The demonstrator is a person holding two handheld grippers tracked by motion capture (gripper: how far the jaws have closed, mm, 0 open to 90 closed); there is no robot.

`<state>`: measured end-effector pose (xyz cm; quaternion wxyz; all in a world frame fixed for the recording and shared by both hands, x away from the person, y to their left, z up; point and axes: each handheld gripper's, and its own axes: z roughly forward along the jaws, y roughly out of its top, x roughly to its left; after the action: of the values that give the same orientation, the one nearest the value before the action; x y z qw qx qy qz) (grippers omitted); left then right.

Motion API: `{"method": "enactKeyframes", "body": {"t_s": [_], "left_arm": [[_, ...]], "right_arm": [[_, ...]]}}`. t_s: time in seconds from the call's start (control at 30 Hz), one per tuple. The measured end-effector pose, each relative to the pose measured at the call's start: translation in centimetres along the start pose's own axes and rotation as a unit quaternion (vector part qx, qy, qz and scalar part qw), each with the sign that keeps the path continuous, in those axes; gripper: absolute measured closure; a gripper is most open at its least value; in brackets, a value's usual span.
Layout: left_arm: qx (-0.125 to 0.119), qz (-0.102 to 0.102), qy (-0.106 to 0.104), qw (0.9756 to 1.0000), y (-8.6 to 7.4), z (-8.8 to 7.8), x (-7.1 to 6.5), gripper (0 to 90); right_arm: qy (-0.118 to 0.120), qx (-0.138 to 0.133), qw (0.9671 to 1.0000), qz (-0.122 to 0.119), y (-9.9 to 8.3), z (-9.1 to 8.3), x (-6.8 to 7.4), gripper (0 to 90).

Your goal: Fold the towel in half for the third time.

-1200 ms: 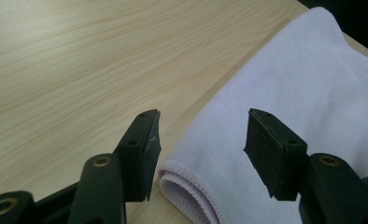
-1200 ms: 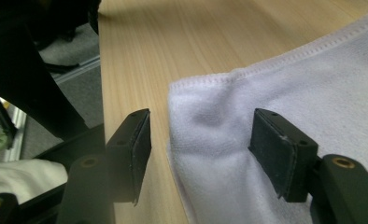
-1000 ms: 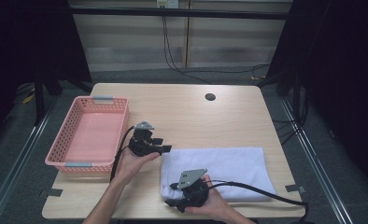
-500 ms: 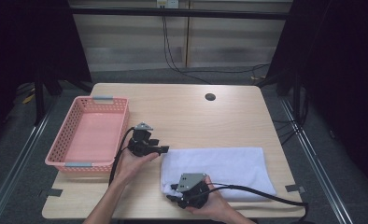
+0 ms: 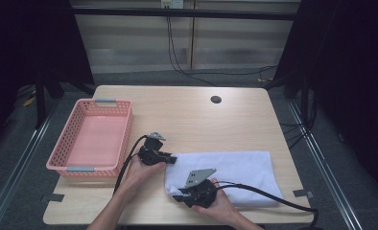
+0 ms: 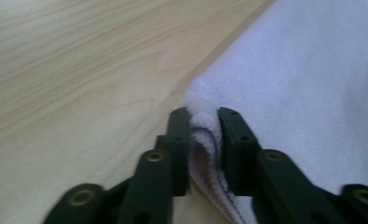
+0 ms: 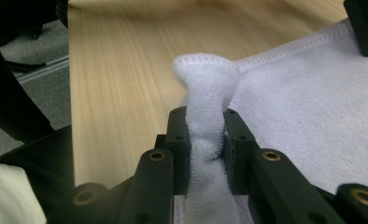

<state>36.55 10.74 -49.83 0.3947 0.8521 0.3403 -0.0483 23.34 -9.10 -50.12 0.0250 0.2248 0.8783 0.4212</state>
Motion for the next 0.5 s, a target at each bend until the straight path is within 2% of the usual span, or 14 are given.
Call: {"method": "enactKeyframes", "body": {"t_s": [0.03,0.1,0.17,0.37,0.47,0.5], "left_arm": [[-0.006,-0.004,-0.004,1.0,0.0,0.0,0.0,79.8],[-0.022,-0.019,-0.022,0.9993,0.1,-0.3,0.2,81.1],[-0.046,-0.03,-0.037,0.9978,0.3,-1.2,0.2,81.4],[-0.086,-0.024,-0.045,0.995,1.5,-3.2,-0.7,81.5],[-0.1,-0.015,-0.05,0.9936,2.3,-4.6,-1.1,81.6],[-0.103,-0.015,-0.045,0.9936,2.5,-4.9,-1.2,81.5]], "right_arm": [[0.003,-0.001,1.0,0.006,0.0,-0.1,0.0,77.1],[0.004,-0.004,1.0,0.007,0.2,-0.4,0.0,77.4],[0.004,-0.021,0.9997,0.012,0.6,-1.2,0.1,77.6],[0.005,-0.057,0.9982,0.017,2.2,-3.4,0.2,78.0],[0.009,-0.072,0.9972,0.017,3.0,-3.9,0.5,78.1],[0.009,-0.076,0.9969,0.017,3.3,-4.0,0.6,78.1]]}}
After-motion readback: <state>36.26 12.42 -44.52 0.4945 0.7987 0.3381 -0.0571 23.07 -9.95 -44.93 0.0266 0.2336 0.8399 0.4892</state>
